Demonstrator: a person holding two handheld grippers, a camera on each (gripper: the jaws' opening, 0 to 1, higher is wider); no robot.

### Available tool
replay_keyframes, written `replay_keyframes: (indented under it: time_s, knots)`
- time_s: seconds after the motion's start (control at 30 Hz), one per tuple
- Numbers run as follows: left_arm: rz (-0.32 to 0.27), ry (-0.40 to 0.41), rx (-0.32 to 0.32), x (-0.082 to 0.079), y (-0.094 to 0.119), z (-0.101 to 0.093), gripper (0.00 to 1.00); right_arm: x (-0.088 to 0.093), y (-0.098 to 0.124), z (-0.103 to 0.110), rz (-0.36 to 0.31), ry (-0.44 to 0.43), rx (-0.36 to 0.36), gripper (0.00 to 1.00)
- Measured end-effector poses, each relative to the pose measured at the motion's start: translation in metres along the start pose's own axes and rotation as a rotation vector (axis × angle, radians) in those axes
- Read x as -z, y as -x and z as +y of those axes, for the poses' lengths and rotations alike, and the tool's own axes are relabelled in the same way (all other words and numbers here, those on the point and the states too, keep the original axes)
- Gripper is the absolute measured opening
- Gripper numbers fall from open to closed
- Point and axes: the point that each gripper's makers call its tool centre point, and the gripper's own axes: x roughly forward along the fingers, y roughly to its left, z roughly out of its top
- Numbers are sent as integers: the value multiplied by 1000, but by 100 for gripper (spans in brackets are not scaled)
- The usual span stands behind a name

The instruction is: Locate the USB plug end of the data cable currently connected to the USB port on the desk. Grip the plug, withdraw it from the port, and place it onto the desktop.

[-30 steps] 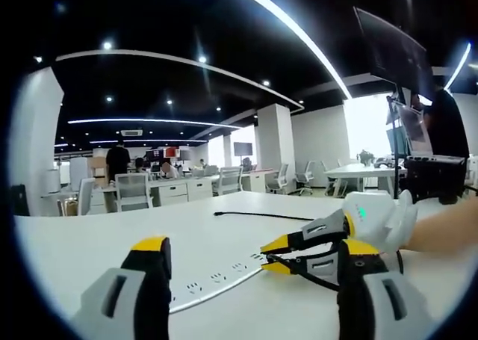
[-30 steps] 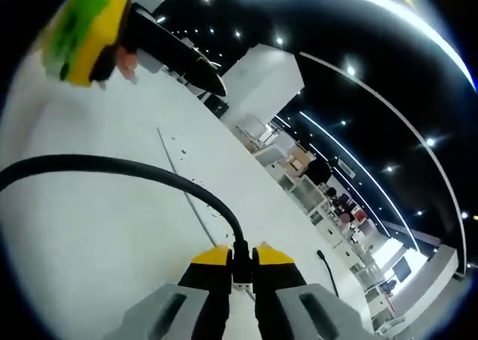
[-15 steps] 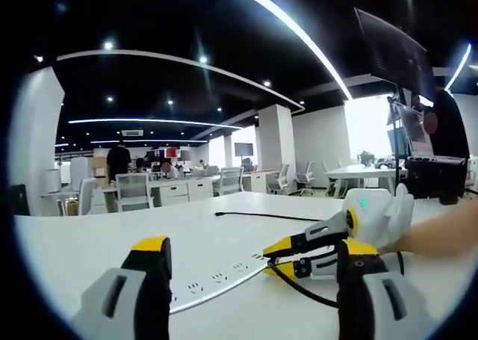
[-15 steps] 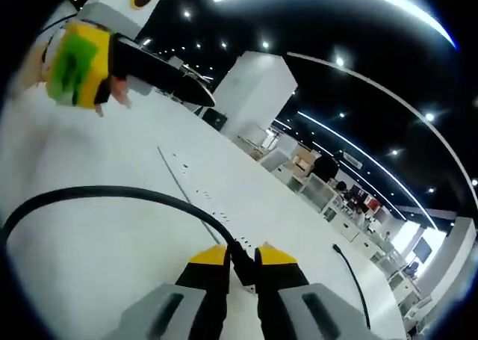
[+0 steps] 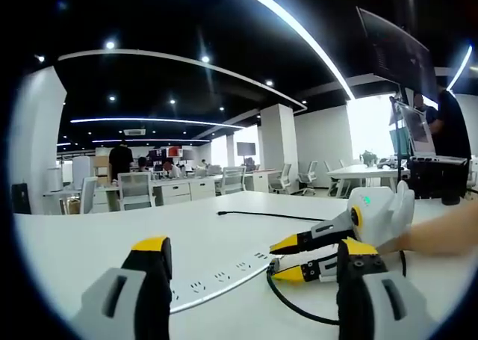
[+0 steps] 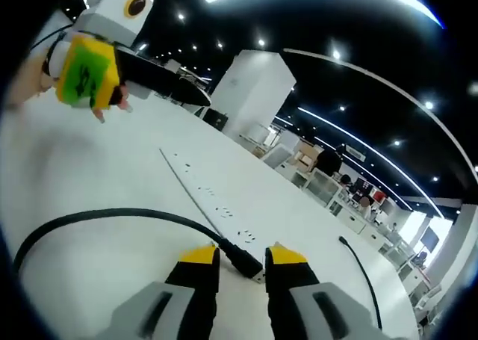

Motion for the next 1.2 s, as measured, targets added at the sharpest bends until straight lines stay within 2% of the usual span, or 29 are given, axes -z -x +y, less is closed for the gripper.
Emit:
replay_keyframes:
  time_s: [0.33, 0.4, 0.5, 0.67, 0.7, 0.77, 0.9, 0.97, 1.03, 1.2]
  knots:
    - [-7, -3, -23, -2, 2, 7, 91, -8, 12, -12, -68, -162, 22, 30]
    - [-10, 4, -32, -2, 3, 10, 91, -10, 13, -19, -77, -194, 65, 31]
    - [-22, 27, -49, -2, 5, 14, 91, -8, 13, -30, -44, -250, 141, 33]
    - [-27, 40, -75, 0, 7, 20, 92, -15, 9, -34, -51, -362, 210, 38]
    - [-27, 42, -78, 0, 7, 20, 92, -13, 10, -38, -38, -368, 249, 38]
    - [-26, 43, -81, 1, 7, 20, 93, -14, 9, -38, -43, -397, 259, 40]
    - [-13, 39, -88, 4, 7, 21, 94, -16, 9, -52, -76, -533, 345, 46]
    - [-10, 46, -94, 5, 7, 22, 94, -20, 8, -56, -100, -623, 364, 50]
    - [-11, 45, -103, 5, 8, 24, 94, -24, 6, -58, -114, -635, 373, 55]
    - [-22, 50, -130, 2, 9, 30, 94, -28, 5, -61, -127, -633, 423, 58]
